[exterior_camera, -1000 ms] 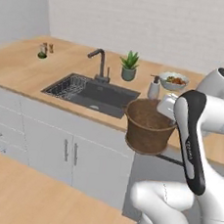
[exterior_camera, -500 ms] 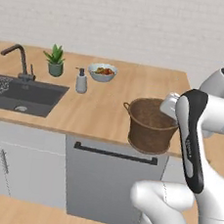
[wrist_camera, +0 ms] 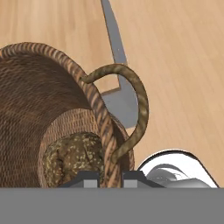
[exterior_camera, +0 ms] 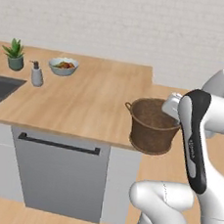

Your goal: Open the cabinet, pick up the bread from the cabinet and place it in the basket. Then move the basket to the dining counter.

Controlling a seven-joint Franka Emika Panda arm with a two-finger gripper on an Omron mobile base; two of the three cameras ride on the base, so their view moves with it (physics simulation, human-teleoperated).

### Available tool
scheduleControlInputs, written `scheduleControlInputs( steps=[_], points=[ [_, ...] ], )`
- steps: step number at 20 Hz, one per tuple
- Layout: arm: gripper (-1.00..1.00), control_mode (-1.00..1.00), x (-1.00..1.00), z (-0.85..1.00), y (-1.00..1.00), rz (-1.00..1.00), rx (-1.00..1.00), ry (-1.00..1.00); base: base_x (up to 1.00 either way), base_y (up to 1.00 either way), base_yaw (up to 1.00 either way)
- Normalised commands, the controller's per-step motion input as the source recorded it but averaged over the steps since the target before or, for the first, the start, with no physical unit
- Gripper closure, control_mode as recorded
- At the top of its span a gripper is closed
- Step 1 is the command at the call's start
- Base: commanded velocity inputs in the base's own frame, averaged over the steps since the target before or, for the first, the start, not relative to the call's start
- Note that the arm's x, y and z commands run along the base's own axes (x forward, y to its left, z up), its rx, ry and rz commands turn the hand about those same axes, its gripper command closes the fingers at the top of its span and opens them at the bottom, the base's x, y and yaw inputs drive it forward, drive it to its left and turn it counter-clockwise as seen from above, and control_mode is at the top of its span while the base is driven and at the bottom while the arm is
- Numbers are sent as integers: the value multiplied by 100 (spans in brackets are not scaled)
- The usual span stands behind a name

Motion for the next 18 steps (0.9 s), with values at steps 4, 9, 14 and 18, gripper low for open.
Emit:
scheduleControlInputs(
  steps=[4,9,14,18],
  points=[
    [100,100,0,0,0,0,0,0,0,-100,0],
    [100,100,0,0,0,0,0,0,18,-100,6],
    [100,100,0,0,0,0,0,0,43,-100,33],
    [100,100,0,0,0,0,0,0,46,-100,46]
  ],
)
